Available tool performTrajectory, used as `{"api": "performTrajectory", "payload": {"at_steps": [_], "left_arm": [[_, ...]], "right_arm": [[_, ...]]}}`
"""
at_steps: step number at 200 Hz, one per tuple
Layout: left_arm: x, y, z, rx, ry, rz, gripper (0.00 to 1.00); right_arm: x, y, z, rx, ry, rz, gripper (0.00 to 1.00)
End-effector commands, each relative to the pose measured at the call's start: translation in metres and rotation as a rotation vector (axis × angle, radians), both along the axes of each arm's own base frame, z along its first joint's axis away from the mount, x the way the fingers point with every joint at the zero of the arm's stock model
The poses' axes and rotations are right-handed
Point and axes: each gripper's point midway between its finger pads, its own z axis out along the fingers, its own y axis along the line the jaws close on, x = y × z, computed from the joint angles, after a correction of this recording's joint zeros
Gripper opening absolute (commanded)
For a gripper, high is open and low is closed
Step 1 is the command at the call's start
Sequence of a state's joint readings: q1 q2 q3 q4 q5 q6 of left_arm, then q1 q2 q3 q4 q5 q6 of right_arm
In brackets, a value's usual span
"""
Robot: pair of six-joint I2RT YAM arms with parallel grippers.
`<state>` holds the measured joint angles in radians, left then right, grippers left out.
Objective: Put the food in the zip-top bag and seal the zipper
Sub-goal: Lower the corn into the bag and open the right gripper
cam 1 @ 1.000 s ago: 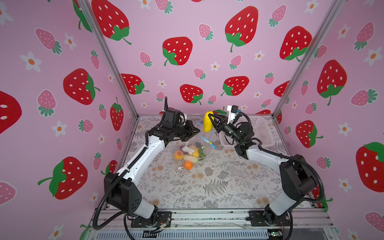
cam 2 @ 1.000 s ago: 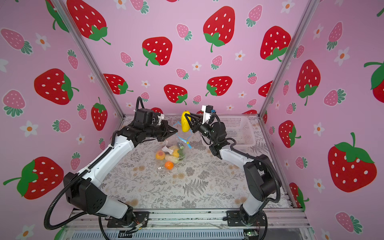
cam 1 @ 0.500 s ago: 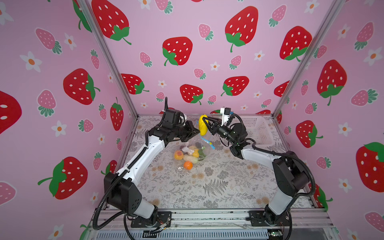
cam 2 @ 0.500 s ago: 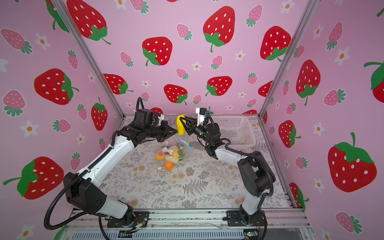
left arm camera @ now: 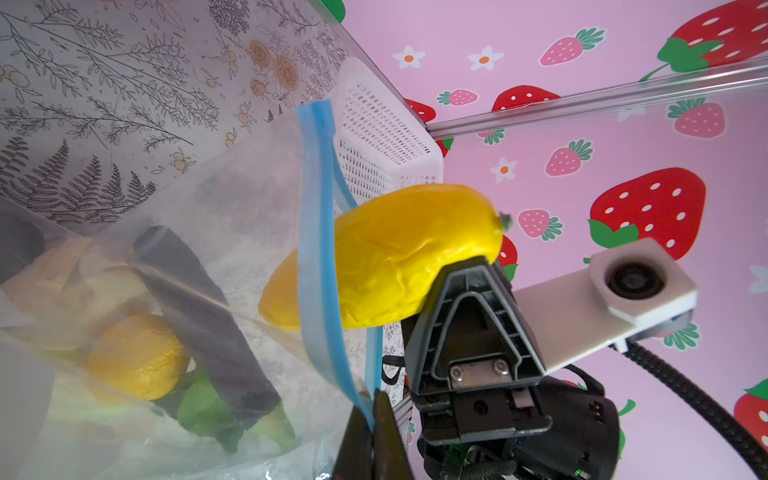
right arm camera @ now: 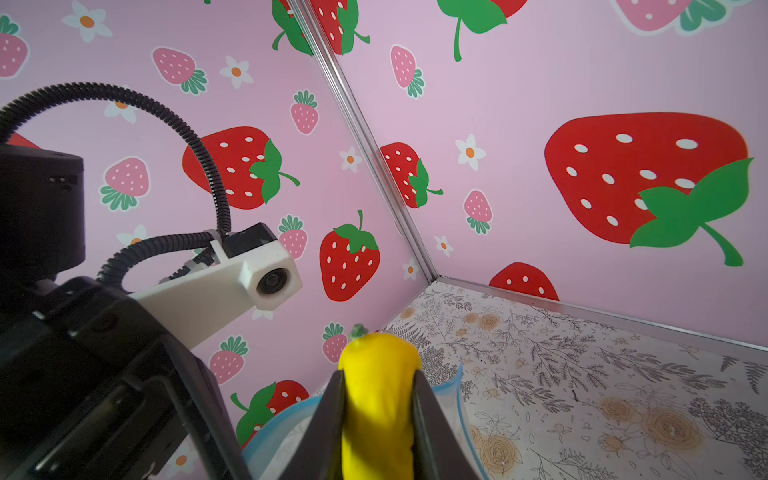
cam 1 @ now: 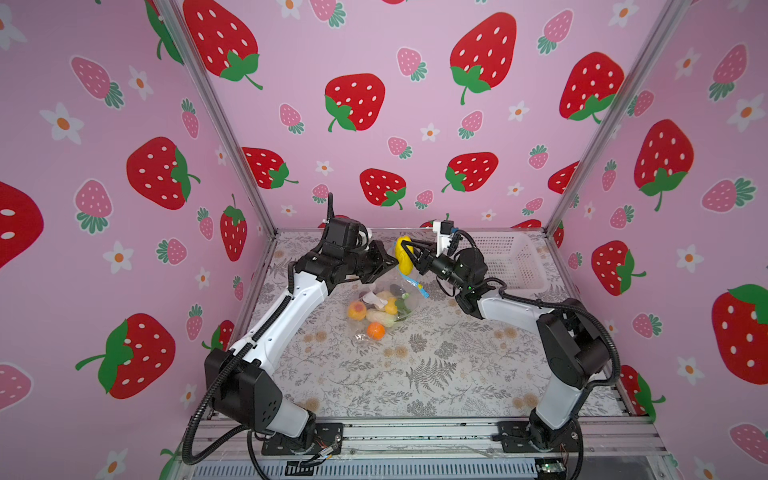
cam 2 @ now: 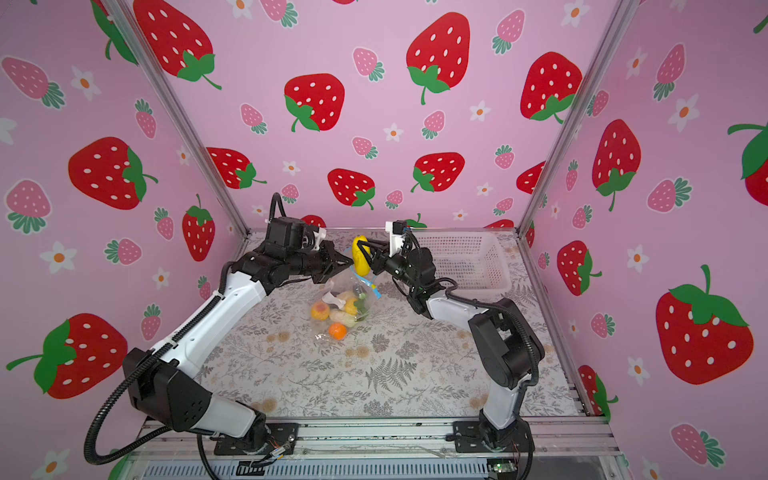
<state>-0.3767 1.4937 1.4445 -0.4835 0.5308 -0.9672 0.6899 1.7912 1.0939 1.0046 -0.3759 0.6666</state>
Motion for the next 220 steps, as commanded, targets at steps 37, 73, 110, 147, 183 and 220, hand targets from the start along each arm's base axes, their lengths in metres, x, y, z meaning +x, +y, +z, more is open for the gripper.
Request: {"api": "performTrajectory", "payload": {"at_steps": [37, 73, 110, 147, 183, 220], "left_arm": [[0.000, 0.002, 0.029, -0.017, -0.070, 0.003, 0.00], [0.000, 0.002, 0.029, -0.016, -0.071, 0.000, 0.00], [0.000, 0.002, 0.027, -0.017, -0.068, 0.001, 0.00], [0.000, 0.002, 0.027, -0.017, -0.068, 0.001, 0.00], [0.001, 0.001, 0.028, -0.018, -0.070, 0.001, 0.00], [0.001, 0.002, 0.026, -0.017, -0.067, 0.003, 0.00]], "right_arm": [[-0.004, 0.011, 0.000, -0.019, -0.043, -0.008, 0.16], [-0.006, 0.014, -0.009, -0.049, -0.041, -0.008, 0.16], [-0.006, 0.014, -0.014, -0.063, -0.039, -0.013, 0.17], [-0.008, 0.014, -0.018, -0.066, -0.044, -0.005, 0.19], [-0.008, 0.016, -0.021, -0.076, -0.046, 0.003, 0.23], [-0.010, 0.017, -0.019, -0.085, -0.056, 0.009, 0.32]]}}
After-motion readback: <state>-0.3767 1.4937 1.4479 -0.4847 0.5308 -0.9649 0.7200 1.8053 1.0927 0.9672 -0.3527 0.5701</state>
